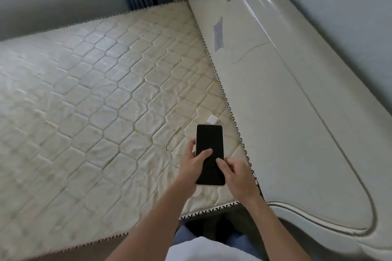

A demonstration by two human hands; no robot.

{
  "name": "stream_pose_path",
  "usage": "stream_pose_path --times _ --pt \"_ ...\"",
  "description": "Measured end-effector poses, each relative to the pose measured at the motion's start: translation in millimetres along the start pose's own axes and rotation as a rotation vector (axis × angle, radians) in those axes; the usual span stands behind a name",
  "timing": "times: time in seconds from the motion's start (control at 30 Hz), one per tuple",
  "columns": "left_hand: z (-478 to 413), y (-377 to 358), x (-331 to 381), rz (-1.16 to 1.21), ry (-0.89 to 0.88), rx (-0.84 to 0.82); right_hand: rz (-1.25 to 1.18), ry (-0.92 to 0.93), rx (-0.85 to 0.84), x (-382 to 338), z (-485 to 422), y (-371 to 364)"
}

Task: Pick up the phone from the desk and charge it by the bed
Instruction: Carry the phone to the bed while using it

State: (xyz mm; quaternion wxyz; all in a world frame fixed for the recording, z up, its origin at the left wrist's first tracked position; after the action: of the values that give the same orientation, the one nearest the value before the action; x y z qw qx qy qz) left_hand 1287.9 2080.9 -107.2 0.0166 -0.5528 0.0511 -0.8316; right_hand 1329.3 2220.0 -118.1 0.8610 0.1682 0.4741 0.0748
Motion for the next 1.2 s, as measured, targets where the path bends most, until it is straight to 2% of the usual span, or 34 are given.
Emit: stream_pose_path --times 0.3,0.47,0.63,0.9,1.2 --pt "-8 50 -27 -0.009 0.010 0.166 0.135 0.007 -0.197 4 -26 -51" --pt "-36 71 -48 0.004 0.039 0.171 0.220 0.006 -0.191 9 -52 -73" --pt "-78 100 -83 -0.044 0.076 0.161 0.428 0.044 -0.163 28 -92 -95" --pt "-167 150 -185 -0.159 0.169 0.167 0.763 0.017 -0.197 125 -186 -136" --pt "-271 174 -295 -0.257 0.159 0.227 0.951 -0.043 -0.199 232 -279 -191"
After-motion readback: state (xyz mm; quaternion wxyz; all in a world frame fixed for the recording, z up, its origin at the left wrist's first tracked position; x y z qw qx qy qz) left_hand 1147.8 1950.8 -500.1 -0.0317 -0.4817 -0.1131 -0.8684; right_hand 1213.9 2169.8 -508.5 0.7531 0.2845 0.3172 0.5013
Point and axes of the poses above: each hand's wrist, its own z-axis away from the middle knuckle, its own y-axis out of the back of the hand, x = y × z, the point moved 3 cm from there along -z, towards the middle knuckle, and after that the axes turned 14 degrees about -y, right-handed, at the moved point
